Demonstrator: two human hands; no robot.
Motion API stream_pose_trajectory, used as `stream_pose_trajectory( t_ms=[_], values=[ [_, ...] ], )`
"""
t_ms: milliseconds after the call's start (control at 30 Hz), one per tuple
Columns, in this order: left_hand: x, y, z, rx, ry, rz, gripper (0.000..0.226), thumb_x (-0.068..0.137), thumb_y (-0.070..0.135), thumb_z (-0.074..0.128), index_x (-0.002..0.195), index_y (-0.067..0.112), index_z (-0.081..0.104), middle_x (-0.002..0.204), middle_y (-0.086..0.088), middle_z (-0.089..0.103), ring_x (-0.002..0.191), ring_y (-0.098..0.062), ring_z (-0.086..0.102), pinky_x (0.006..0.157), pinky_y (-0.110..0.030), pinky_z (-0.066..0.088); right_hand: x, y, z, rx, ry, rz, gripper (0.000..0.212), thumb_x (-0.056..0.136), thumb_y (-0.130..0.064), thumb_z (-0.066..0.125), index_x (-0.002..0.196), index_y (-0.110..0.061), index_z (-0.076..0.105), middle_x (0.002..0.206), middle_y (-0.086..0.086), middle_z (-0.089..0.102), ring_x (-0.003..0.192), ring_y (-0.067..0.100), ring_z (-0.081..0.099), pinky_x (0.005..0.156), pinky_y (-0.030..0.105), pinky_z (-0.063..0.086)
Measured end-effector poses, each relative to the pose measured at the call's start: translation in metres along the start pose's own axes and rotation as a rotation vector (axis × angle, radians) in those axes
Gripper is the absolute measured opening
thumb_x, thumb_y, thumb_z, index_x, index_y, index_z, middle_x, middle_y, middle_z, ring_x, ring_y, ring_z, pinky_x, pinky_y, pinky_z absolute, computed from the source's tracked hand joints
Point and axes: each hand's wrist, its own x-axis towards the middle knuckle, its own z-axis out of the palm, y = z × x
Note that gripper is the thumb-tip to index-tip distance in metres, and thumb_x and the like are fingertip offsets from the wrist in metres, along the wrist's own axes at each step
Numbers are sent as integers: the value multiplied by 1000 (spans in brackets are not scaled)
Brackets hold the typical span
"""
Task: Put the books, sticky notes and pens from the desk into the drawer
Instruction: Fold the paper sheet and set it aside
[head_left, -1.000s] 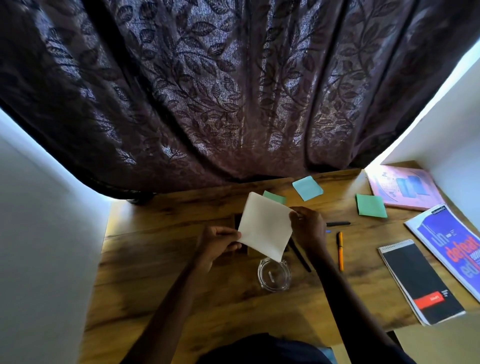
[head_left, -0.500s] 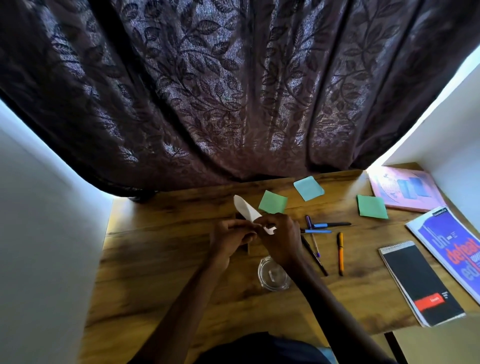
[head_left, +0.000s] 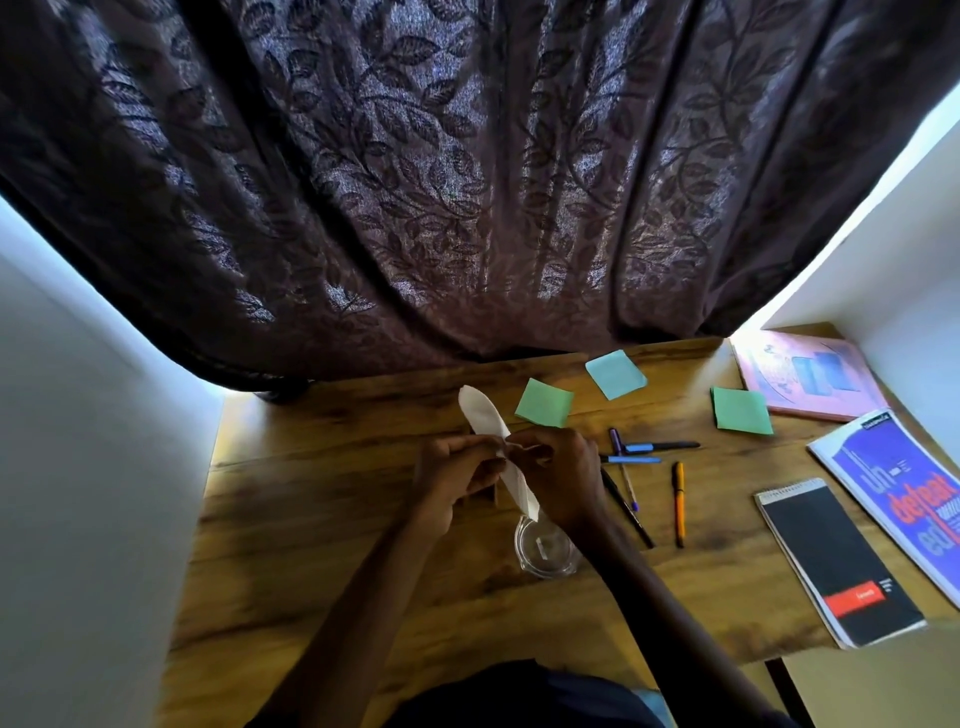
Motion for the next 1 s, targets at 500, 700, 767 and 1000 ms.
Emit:
stream_pose_trajectory(
  t_ms=[500, 700, 767, 1000],
  values=[
    [18, 6, -30, 304, 27, 161, 25, 102, 29, 55, 106, 12, 73, 92, 1, 79, 80, -13, 73, 64, -21, 51, 18, 34, -9, -82, -18, 231, 19, 83, -20, 80, 100, -12, 76, 97, -1, 77, 77, 9, 71, 57, 18, 54],
    [49, -28, -45, 677, 83, 208, 7, 99, 26, 61, 97, 24, 68, 94, 3, 74, 82, -12, 71, 76, -34, 61, 25, 33, -3, -87, 33, 335, 30, 83, -13, 77, 112, -7, 71, 113, 9, 75, 82, 21, 74, 54, 16, 50],
    [56, -36, -40, 815, 101, 248, 9, 96, 31, 65, 96, 22, 68, 89, 4, 71, 81, -12, 70, 76, -33, 61, 30, 27, 5, -86, 47, 347, 34, 80, -11, 77, 113, -7, 69, 113, 11, 74, 84, 20, 72, 58, 16, 49],
    [90, -60, -31, 961, 98, 210, 20, 92, 39, 67, 97, 20, 71, 86, -1, 73, 76, -16, 72, 73, -40, 63, 43, 12, 32, -71, -22, 339, 23, 75, 0, 74, 98, -6, 73, 109, 9, 74, 89, 20, 70, 65, 8, 44]
  ],
)
